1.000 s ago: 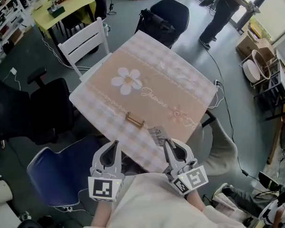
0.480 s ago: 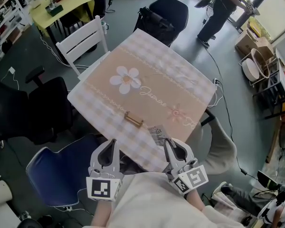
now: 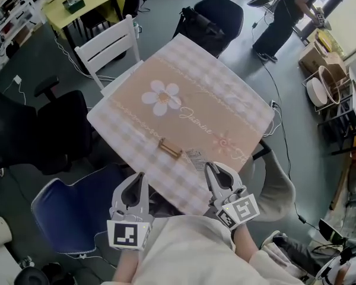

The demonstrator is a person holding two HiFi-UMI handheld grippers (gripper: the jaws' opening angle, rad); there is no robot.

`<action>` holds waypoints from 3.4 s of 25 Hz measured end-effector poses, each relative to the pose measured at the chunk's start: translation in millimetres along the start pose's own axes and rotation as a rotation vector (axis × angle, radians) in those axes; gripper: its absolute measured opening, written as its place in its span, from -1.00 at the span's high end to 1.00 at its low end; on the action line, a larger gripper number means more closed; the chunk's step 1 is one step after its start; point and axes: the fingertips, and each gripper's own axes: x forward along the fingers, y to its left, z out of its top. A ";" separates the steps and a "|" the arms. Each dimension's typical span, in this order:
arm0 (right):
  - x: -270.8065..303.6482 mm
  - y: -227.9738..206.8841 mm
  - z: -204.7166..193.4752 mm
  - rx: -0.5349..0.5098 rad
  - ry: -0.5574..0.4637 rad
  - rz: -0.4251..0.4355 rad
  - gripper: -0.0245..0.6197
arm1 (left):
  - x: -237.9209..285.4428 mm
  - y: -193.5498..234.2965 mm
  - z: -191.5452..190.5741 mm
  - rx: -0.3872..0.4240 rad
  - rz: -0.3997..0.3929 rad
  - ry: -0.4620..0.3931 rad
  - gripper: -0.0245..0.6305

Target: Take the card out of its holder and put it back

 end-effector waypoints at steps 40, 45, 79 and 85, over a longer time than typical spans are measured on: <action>116.3 -3.1 -44.0 -0.065 0.133 0.307 0.87 | 23.7 24.0 -7.4 -0.047 0.085 0.061 0.93; 117.9 -2.9 -47.5 -0.074 0.146 0.322 0.87 | 27.1 24.9 -9.2 -0.054 0.090 0.059 0.93; 124.6 5.2 -69.4 -0.144 0.222 0.399 0.87 | 24.4 29.4 -7.9 -0.074 0.105 0.057 0.93; 126.3 4.5 -78.5 -0.138 0.240 0.402 0.87 | 24.2 30.0 -7.1 -0.075 0.111 0.061 0.93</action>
